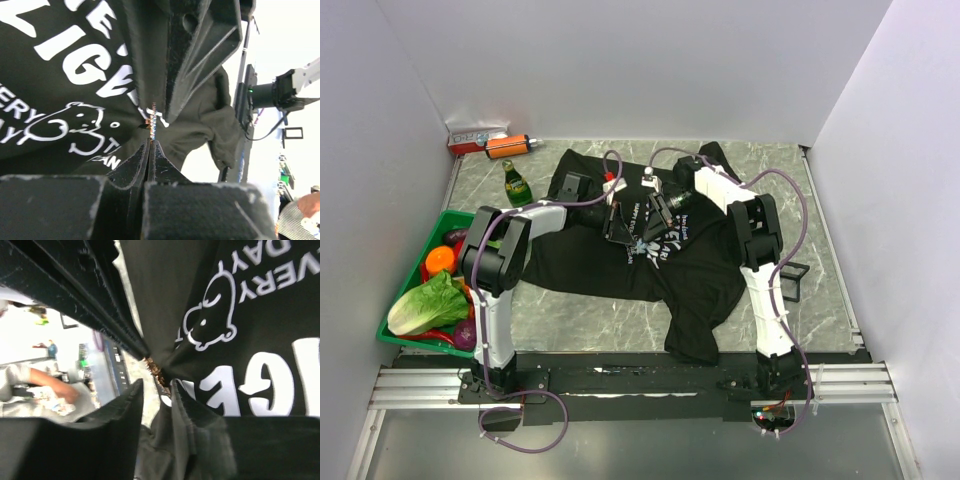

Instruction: Remove the brooch from the garment

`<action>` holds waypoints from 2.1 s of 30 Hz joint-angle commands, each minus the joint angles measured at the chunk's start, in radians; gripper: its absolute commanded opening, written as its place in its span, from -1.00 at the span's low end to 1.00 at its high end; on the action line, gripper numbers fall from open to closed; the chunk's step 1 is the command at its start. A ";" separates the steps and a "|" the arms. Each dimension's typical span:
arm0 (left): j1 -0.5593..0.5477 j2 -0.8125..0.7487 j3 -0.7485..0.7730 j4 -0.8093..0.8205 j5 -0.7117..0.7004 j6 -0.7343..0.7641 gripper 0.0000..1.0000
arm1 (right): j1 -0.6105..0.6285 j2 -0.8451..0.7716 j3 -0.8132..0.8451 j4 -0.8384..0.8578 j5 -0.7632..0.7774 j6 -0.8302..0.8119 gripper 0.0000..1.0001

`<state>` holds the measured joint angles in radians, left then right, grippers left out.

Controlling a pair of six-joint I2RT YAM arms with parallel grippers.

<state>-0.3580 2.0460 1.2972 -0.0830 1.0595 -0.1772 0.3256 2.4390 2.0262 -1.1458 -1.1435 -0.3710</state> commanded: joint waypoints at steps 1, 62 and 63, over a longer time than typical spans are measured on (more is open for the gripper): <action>0.002 0.003 0.078 -0.075 0.077 0.016 -0.98 | -0.025 -0.154 0.020 0.061 0.089 -0.092 -0.08; 0.094 -0.012 0.070 0.086 0.083 -0.429 0.01 | 0.106 -0.522 -0.549 0.705 0.366 0.016 -0.77; 0.096 -0.021 0.067 0.051 0.062 -0.407 0.04 | 0.092 -0.506 -0.534 0.684 0.294 0.032 -0.78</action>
<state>-0.2703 2.1189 1.3724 0.0349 1.1652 -0.6930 0.5125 1.8511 1.3773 -0.2905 -0.5583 -0.4774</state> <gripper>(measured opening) 0.494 0.406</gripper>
